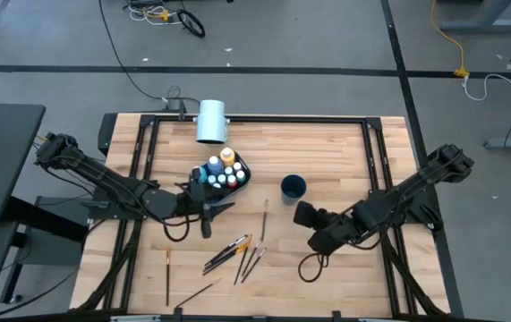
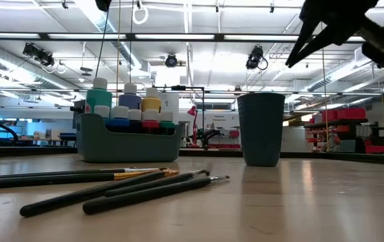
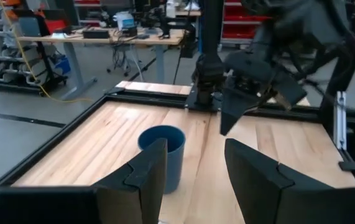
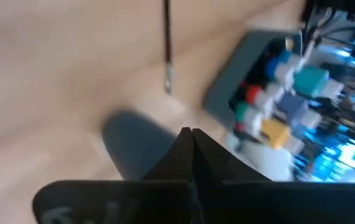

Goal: Pick & Place Paint Supplies
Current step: Put the silver paint brush into the blue cup

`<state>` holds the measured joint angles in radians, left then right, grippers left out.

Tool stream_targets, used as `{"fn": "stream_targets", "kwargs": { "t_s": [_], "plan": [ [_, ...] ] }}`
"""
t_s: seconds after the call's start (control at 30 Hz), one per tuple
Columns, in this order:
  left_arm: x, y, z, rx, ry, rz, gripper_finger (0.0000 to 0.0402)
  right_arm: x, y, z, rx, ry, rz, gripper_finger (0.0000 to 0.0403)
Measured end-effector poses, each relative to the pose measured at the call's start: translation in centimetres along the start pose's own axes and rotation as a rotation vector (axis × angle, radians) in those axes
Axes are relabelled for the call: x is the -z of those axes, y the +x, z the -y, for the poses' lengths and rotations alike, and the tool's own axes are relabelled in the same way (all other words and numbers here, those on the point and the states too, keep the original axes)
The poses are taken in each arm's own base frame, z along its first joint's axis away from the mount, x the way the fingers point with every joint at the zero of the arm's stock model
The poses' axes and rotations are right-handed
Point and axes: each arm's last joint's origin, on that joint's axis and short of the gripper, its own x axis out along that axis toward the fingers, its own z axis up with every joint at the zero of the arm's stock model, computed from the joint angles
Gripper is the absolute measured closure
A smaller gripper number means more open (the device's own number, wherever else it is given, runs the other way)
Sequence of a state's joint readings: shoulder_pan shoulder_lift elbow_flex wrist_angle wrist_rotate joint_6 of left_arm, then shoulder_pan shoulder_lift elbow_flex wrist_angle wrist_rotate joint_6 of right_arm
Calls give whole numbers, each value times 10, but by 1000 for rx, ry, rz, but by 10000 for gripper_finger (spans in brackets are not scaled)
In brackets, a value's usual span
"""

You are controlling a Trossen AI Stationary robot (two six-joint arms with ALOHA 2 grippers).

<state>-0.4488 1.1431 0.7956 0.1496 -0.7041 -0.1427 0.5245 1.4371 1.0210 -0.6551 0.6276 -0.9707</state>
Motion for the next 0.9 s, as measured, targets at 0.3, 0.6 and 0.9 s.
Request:
{"fn": "stream_targets", "kwargs": {
  "t_s": [0.3,0.6,0.9],
  "plan": [
    [2,2,-1,1,26,-16,231,1,12,17,-31,461,182,387],
    [6,1,4,166,47,-69,231,-6,10,33,48,579,339,390],
    [7,1,4,177,52,-74,231,-17,16,37,-102,812,702,393]
  ]
}}
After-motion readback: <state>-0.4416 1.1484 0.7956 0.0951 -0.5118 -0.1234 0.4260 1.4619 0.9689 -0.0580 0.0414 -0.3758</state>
